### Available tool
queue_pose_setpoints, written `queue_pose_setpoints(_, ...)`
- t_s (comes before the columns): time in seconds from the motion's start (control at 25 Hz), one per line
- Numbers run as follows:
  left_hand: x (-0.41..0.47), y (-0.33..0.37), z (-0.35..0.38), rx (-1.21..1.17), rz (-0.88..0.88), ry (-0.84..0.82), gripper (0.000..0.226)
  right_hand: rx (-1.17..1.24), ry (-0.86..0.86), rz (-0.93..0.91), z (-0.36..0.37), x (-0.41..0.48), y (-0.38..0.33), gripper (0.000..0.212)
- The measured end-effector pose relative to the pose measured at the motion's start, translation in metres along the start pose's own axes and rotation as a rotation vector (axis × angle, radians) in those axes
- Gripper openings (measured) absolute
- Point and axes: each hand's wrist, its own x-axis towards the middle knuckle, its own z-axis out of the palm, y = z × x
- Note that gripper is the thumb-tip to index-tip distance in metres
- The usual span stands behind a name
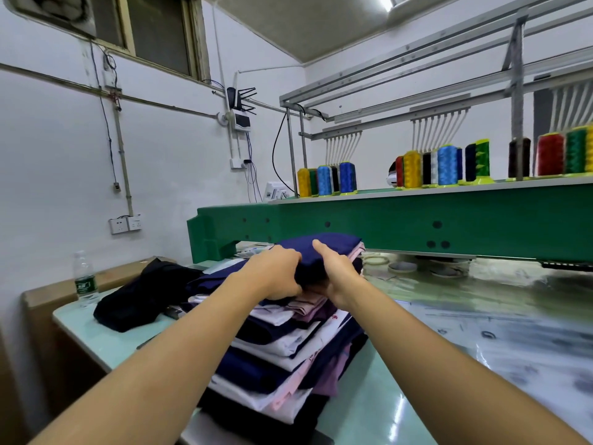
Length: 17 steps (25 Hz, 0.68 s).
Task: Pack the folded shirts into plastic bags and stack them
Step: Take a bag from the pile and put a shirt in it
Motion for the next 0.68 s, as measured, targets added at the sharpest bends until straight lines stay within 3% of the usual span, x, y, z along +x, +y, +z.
queue_pose_setpoints(0.08,0.0,0.005,-0.008,-0.032,0.028,0.142,0.026,0.071,-0.013,-0.009,0.006,0.005,-0.003,0.078)
queue_pose_setpoints(0.16,-0.002,0.006,-0.013,-0.216,0.099,0.254,0.029,0.051,0.069,-0.084,0.009,0.008,-0.007,0.08)
queue_pose_setpoints(0.24,-0.006,0.0,-0.015,-0.482,0.191,0.175,0.044,0.108,0.228,-0.157,-0.003,0.018,-0.012,0.073)
queue_pose_setpoints(0.32,-0.013,-0.011,-0.016,-0.649,0.2,-0.059,0.069,0.215,0.311,-0.189,-0.029,0.025,-0.018,0.04)
queue_pose_setpoints(0.36,-0.014,-0.02,-0.015,-0.713,0.125,-0.135,0.075,0.203,0.303,-0.175,-0.042,0.024,-0.02,0.028)
queue_pose_setpoints(0.44,-0.01,-0.043,-0.006,-0.729,-0.139,-0.067,0.066,0.103,0.237,-0.109,-0.058,0.015,-0.018,0.03)
queue_pose_setpoints(0.56,-0.002,-0.069,0.015,-0.385,-0.507,-0.052,0.055,0.022,0.152,-0.076,-0.068,0.007,-0.011,0.075)
queue_pose_setpoints(0.6,0.001,-0.073,0.021,-0.379,-0.537,-0.072,0.054,-0.028,0.13,-0.087,-0.07,0.007,-0.009,0.087)
queue_pose_setpoints(0.68,0.005,-0.076,0.024,-0.461,-0.555,-0.056,0.054,-0.073,0.075,-0.11,-0.074,0.005,-0.01,0.093)
